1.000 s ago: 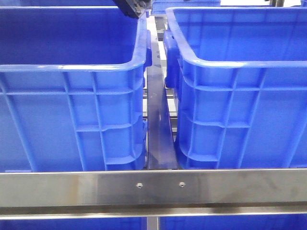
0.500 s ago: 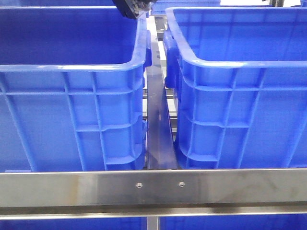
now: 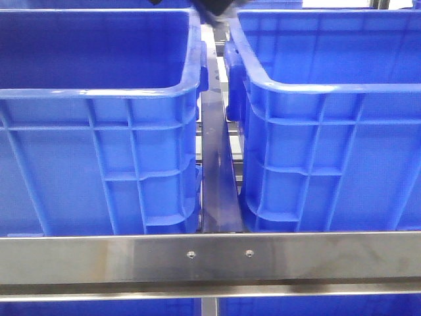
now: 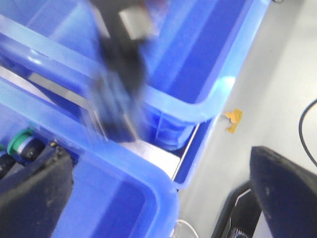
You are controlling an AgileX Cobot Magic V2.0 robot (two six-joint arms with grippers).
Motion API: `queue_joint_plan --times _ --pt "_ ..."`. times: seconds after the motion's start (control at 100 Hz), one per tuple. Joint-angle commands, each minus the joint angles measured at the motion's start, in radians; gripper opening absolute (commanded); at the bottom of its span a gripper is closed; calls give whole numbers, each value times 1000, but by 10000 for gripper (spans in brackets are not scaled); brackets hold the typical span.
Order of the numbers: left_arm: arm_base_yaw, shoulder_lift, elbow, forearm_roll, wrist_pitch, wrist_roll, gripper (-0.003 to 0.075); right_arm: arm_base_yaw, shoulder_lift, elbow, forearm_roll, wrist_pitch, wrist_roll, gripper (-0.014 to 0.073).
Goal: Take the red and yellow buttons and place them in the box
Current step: 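Carry the red button with the right gripper over the empty bin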
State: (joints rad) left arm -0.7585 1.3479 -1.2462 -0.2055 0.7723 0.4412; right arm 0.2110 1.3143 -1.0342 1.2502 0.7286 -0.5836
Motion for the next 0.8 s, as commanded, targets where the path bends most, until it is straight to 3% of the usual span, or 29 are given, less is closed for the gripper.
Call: queue_joint_plan --times 0.0,0.2,0.46,0.69,0.79 --pt "-7 -30 -30 -15 -42 0 669 -52 -27 -33 54 -73 -65 222" --pt "-7 -30 -30 -15 -42 0 669 -126 -20 -32 45 -263 -237 222" --pt "-7 -30 -30 -15 -42 0 669 -129 77 -32 45 -505 -503 222" --pt "-7 -30 -30 -14 -42 0 669 -129 208 -35 45 -704 -619 222" --pt "-7 -30 -30 -14 -42 0 669 -129 267 -67 45 -729 -625 222"
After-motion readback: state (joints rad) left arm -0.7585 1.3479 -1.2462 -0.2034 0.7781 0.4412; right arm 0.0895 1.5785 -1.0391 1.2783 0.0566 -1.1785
